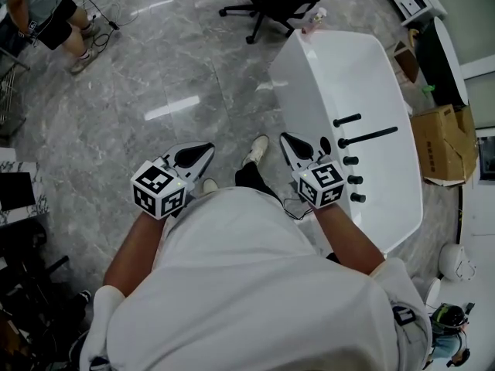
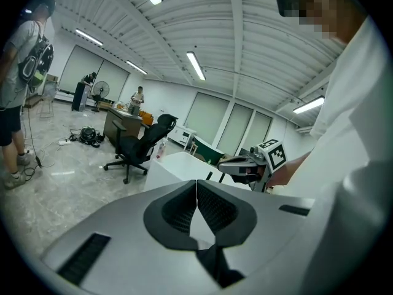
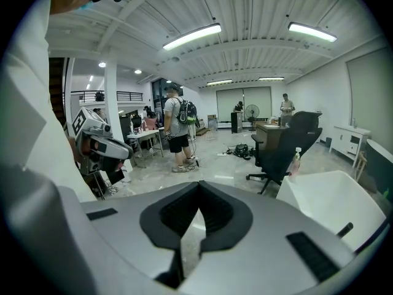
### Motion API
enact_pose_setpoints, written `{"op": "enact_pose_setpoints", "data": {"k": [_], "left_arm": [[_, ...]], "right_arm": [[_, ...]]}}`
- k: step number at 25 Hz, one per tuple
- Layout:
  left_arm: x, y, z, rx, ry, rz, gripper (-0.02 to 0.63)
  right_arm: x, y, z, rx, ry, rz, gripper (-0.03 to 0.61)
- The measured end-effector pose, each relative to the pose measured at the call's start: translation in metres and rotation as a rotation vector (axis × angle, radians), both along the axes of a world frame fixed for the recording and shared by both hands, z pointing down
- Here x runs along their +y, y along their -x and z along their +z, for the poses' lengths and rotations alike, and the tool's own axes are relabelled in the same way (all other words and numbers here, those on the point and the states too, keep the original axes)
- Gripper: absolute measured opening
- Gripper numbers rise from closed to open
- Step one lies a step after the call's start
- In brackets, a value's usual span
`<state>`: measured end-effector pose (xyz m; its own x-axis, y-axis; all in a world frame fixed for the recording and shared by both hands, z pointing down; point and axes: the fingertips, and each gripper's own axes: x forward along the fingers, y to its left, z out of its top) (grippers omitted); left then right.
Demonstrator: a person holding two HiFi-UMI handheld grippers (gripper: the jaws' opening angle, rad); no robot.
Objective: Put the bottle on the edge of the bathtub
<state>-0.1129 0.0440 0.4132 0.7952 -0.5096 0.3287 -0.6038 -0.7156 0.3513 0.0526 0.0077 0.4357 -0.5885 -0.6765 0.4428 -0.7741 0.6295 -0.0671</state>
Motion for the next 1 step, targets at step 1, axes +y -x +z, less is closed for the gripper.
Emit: {"op": "enact_pose_setpoints", "data": {"k": [1], "left_arm": [[-0.0027,-0.0013,0.0015,-0.001,0.002,0.000,0.018]], "right_arm": [[-0.0024,-0.0025,0.0006,-0.001,0.000,0.003,0.009]]}}
